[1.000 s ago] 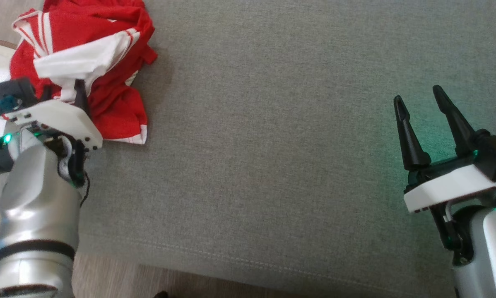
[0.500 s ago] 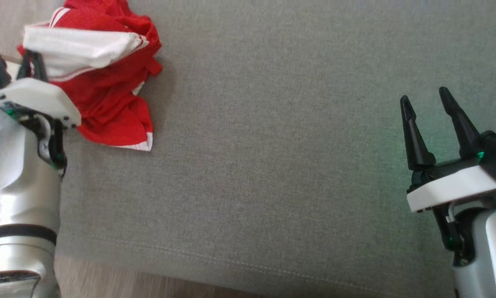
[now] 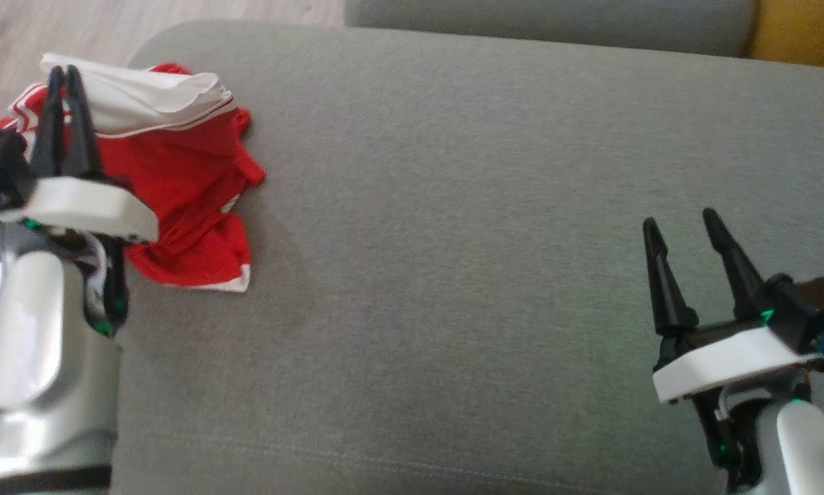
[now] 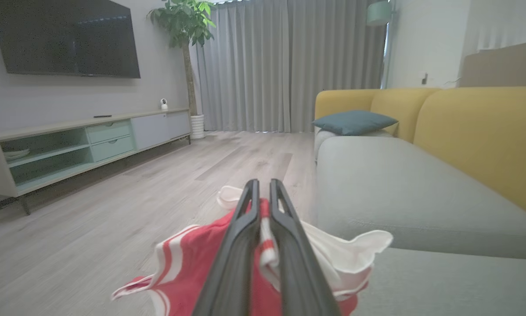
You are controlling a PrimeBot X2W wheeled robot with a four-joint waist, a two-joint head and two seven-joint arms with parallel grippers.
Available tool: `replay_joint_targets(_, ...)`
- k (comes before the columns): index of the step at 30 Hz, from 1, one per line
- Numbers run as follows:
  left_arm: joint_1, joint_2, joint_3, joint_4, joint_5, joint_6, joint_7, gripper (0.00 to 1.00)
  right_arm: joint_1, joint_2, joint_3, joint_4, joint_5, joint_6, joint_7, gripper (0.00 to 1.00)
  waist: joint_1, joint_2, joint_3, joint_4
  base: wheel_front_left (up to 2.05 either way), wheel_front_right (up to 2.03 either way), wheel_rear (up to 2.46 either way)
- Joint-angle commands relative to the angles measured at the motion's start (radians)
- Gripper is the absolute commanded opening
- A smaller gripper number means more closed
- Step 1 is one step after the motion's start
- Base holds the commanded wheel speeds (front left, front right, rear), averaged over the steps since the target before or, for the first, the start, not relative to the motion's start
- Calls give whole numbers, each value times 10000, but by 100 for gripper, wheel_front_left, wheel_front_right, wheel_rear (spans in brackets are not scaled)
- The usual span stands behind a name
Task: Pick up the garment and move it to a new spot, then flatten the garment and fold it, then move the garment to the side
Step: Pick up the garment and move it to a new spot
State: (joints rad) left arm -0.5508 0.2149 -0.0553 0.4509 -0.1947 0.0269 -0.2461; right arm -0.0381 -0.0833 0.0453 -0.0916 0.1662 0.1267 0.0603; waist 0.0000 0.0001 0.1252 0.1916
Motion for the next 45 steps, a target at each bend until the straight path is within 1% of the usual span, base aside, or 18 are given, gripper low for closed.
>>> replay_joint_targets(1,-49,204,124,-1021,100,61,115,0,-40,49,194,-381,5,40,-70,100,0,-1,-362,-472,0,0,0)
replay_joint_targets(2,478,27,-105,-2022,148,118,381,0,50,109,216,-449,10,40,-55,100,0,-1,-436,-767,0,0,0)
replay_joint_targets(5,1155,-335,-618,-3342,205,125,827,0,110,166,245,-557,6,40,-23,100,0,-1,-428,-1263,0,0,0)
replay_joint_targets(6,1155,-335,-618,-3342,205,125,827,0,110,166,245,-557,6,40,-23,100,0,-1,-428,-1263,0,0,0)
replay_joint_targets(9,1549,-774,-1334,-4163,272,35,1251,0,78,201,292,-655,18,40,4,100,0,-1,-302,-1835,0,0,0)
replay_joint_targets(12,1648,-1166,-2160,-4392,240,-166,1517,0,-37,227,352,-725,47,40,-1,100,0,-1,-78,-2455,0,0,0)
replay_joint_targets(16,1325,-1497,-3277,-4101,100,-407,1585,0,-287,247,512,-771,116,40,-46,100,0,-1,371,-3370,0,0,0)
replay_joint_targets(21,427,-1630,-4502,-3442,-177,-417,1426,0,-624,267,661,-788,240,40,-192,100,0,-1,1059,-4440,0,0,0)
replay_joint_targets(23,-15,-1639,-5006,-3222,-458,-314,1319,0,-742,277,709,-758,318,40,-281,100,0,-1,1344,-4827,0,0,0)
replay_joint_targets(28,-1286,-1643,-6225,-2885,-1178,178,966,0,-992,302,749,-593,506,40,-553,100,0,-1,2090,-5604,0,0,0)
replay_joint_targets(32,-2116,-1644,-7009,-2448,-1624,529,774,0,-1151,317,768,-377,647,40,-814,100,0,-1,2601,-6056,0,0,0)
replay_joint_targets(35,-2511,-1645,-7529,-1933,-1935,695,833,0,-1261,324,805,-190,741,40,-1001,100,0,-1,2912,-6292,0,0,0)
replay_joint_targets(38,-2775,-1645,-8027,-1182,-2212,678,1217,0,-1377,327,872,-3,919,40,-1182,100,0,-1,3172,-6443,0,0,0)
replay_joint_targets(43,-3032,-1645,-8658,-44,-2612,463,1752,0,-1542,329,920,336,1067,40,-1409,100,0,-1,3310,-6499,0,0,0)
replay_joint_targets(44,-3073,-1645,-8759,76,-2668,431,1711,7,-1556,329,903,408,1068,40,-1439,100,0,-1,3269,-6468,0,0,0)
replay_joint_targets(45,-3101,-1645,-8864,162,-2704,417,1625,71,-1558,329,875,482,1057,40,-1456,100,0,-1,3204,-6418,0,0,0)
